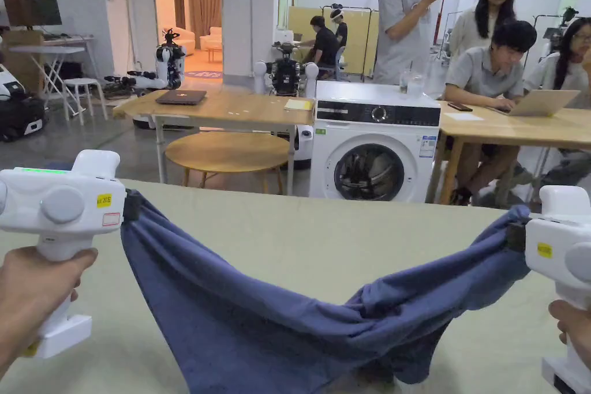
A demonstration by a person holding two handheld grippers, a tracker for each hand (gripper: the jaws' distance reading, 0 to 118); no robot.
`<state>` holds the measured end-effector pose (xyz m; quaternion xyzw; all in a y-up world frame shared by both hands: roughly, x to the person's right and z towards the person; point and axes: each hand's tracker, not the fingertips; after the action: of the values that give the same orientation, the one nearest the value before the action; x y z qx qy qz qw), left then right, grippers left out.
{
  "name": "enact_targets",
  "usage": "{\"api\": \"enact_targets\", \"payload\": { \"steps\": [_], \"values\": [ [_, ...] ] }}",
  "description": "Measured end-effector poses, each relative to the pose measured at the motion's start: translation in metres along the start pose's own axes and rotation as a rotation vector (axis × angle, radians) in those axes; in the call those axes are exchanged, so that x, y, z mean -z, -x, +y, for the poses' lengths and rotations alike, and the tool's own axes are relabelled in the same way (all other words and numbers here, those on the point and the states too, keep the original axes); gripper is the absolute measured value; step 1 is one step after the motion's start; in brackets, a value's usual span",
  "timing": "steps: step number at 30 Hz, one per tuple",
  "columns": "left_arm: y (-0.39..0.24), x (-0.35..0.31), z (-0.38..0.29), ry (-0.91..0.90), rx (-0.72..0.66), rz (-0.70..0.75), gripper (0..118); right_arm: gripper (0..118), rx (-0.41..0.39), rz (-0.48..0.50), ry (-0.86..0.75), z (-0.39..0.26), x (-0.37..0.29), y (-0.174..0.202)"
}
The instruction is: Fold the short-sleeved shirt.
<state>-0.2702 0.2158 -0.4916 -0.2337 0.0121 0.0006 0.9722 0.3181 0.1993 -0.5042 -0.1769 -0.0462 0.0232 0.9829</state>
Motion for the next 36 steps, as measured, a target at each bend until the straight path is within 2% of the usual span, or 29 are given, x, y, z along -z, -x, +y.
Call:
{"api": "enact_targets", "payload": {
  "steps": [8, 12, 16, 20, 22, 25, 28, 33, 36],
  "values": [
    [0.049, -0.009, 0.072, -0.052, -0.053, 0.108, 0, 6, 0.02, -0.077, -0.078, 0.08, 0.013, -0.023],
    [0.068, -0.01, 0.096, -0.082, -0.114, 0.107, 0, 6, 0.044, -0.085, -0.102, 0.105, 0.021, -0.034],
    [0.068, -0.004, 0.12, -0.105, -0.119, 0.11, 0, 6, 0.036, -0.088, -0.119, 0.13, 0.031, -0.035],
    [0.069, 0.008, 0.143, -0.121, -0.1, 0.118, 0, 6, -0.021, -0.119, -0.151, 0.154, 0.041, -0.03],
    [0.068, 0.012, 0.15, -0.128, -0.088, 0.131, 0, 6, -0.017, -0.117, -0.162, 0.161, 0.041, -0.027],
    [0.069, 0.017, 0.153, -0.134, -0.074, 0.139, 0, 6, -0.007, -0.122, -0.181, 0.162, 0.042, -0.027],
    [0.066, 0.017, 0.142, -0.138, -0.066, 0.139, 0, 6, -0.034, -0.134, -0.187, 0.151, 0.042, -0.024],
    [0.061, 0.022, 0.09, -0.105, -0.049, 0.123, 0, 6, -0.023, -0.125, -0.139, 0.103, 0.039, -0.023],
    [0.06, 0.02, 0.046, -0.069, -0.061, 0.105, 0, 6, -0.063, -0.129, -0.087, 0.061, 0.034, -0.022]
  ]
}}
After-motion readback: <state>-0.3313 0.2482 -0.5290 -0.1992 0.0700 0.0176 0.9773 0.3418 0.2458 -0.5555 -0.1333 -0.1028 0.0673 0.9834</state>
